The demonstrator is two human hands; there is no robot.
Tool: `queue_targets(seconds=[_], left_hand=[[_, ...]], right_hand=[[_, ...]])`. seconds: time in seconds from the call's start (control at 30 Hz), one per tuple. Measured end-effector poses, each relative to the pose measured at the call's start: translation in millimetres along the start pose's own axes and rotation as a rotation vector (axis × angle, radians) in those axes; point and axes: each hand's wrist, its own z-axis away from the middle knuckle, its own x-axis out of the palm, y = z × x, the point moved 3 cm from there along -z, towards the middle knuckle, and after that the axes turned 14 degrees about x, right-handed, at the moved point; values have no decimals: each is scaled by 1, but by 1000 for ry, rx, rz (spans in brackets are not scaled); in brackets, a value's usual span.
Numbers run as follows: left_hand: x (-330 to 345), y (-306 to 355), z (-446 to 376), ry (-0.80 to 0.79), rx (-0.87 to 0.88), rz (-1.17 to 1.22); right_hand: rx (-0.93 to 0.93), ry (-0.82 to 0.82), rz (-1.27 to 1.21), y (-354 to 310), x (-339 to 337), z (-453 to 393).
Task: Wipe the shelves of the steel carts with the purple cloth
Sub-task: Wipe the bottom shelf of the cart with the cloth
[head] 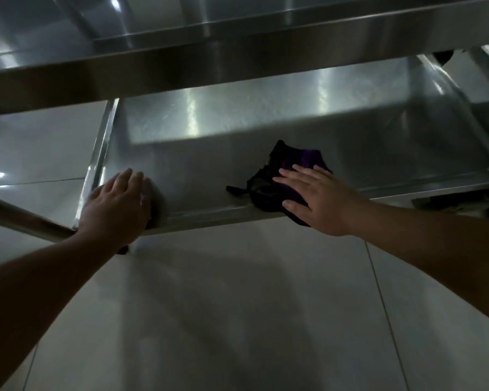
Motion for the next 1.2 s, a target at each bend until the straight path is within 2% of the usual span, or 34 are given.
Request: queue_targets(seconds=[0.13,0.23,0.37,0.53,0.63,0.77,0.83,0.93,1.07,1.2], left_hand=[[-20,43,-17,80,144,-22],[-22,85,-34,144,123,120],[-11,142,-54,130,134,301],[9,180,-58,95,249,240],[14,195,-62,94,208,251],[25,205,-59,74,136,242],[27,204,-60,79,131,240],[29,205,-61,78,123,234],[25,208,-60,71,109,234],[21,209,-61,5,93,244]], right_hand=[[84,38,-24,47,-5,15],[147,63,-41,79,-11,25],[266,146,-87,132,-20,38],[560,296,-95,218,-41,45],[759,340,-127,255,-54,37],[1026,335,-232,269,-63,2],[1077,310,-312,256,-68,-24],[957,275,-350,211,-70,-65],[610,261,-204,114,-61,-102],[296,204,-86,20,-30,-95]])
